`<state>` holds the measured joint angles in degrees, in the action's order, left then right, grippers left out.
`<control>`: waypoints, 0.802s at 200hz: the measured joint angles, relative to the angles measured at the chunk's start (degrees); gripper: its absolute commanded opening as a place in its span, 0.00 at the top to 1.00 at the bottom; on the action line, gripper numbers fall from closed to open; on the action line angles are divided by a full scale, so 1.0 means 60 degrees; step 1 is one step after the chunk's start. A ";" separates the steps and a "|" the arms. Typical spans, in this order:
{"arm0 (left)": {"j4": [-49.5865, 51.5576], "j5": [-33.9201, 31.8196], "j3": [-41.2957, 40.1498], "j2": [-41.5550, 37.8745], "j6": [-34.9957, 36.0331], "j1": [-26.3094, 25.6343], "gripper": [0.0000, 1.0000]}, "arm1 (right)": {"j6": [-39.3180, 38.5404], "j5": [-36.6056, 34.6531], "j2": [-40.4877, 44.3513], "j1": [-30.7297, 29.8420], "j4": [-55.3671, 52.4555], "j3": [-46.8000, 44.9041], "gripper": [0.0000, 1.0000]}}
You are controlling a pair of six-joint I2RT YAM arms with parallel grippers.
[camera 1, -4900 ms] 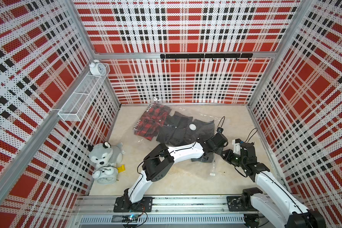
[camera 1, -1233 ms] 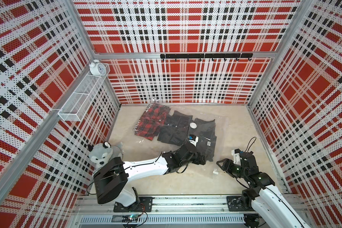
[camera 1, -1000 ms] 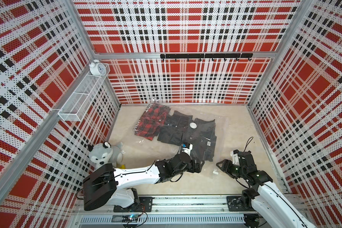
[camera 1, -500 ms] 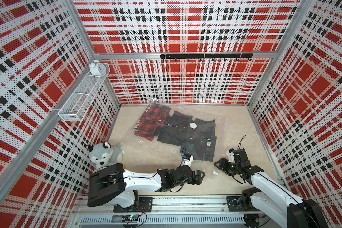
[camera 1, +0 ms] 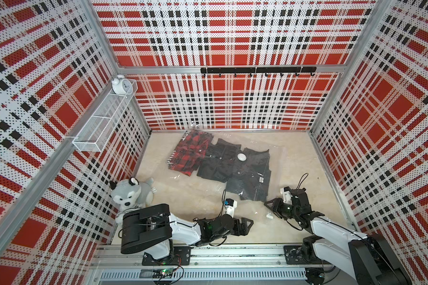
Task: Place the folded shirt into the vacuum bag
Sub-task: Close the vacuum bag at the center of the board.
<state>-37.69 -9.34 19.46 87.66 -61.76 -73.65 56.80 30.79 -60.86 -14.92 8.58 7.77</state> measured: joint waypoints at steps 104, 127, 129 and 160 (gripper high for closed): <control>-0.2907 0.0645 -0.0051 0.1526 -0.0692 0.0441 0.17 | 0.1934 0.0969 -0.0015 -0.0372 0.2084 -0.0310 0.73; -0.4251 0.0823 -0.0255 0.1891 -0.1213 0.0605 0.19 | 0.2033 0.1009 0.0142 -0.0372 0.2073 -0.0346 0.73; -0.4390 0.0831 -0.0277 0.1942 -0.1224 0.0608 0.19 | 0.2047 0.1016 0.0160 -0.0372 0.2073 -0.0346 0.73; -0.6524 0.1060 -0.0277 0.3446 -0.2047 0.0514 0.21 | 0.2087 0.1013 0.0364 -0.0372 0.2044 -0.0346 0.73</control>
<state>-76.84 -2.98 17.80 108.33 -74.04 -70.57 69.32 36.86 -58.67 -17.15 20.84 5.69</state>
